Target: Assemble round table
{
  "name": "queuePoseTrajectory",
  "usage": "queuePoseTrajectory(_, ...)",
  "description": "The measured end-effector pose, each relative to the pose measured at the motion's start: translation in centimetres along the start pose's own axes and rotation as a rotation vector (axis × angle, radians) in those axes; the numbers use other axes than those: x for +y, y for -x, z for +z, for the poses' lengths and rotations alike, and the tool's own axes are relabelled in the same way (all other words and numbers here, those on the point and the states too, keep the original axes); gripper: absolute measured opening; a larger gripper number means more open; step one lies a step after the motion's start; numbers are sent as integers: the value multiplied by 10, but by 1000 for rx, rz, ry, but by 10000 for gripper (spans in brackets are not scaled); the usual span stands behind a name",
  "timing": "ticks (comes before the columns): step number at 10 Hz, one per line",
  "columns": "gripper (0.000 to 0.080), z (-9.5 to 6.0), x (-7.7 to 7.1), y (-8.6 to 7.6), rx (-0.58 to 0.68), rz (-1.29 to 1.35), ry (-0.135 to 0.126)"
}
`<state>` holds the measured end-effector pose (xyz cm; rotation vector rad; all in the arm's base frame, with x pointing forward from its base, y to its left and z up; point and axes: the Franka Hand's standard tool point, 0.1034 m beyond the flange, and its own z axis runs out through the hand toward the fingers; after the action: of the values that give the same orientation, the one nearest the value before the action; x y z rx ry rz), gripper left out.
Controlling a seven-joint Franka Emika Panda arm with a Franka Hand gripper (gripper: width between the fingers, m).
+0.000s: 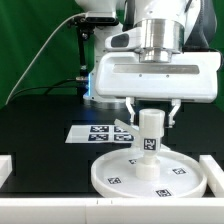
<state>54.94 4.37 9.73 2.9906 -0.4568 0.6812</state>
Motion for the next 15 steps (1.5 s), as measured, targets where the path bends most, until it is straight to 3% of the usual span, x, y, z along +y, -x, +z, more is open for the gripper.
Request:
queuePoseTrajectory(8, 406, 6, 9, 8, -17, 13, 17)
queuePoseTrajectory(11, 406, 16, 6, 12, -10, 0, 26)
queuePoseTrajectory(15, 406, 17, 7, 11, 3, 6, 27)
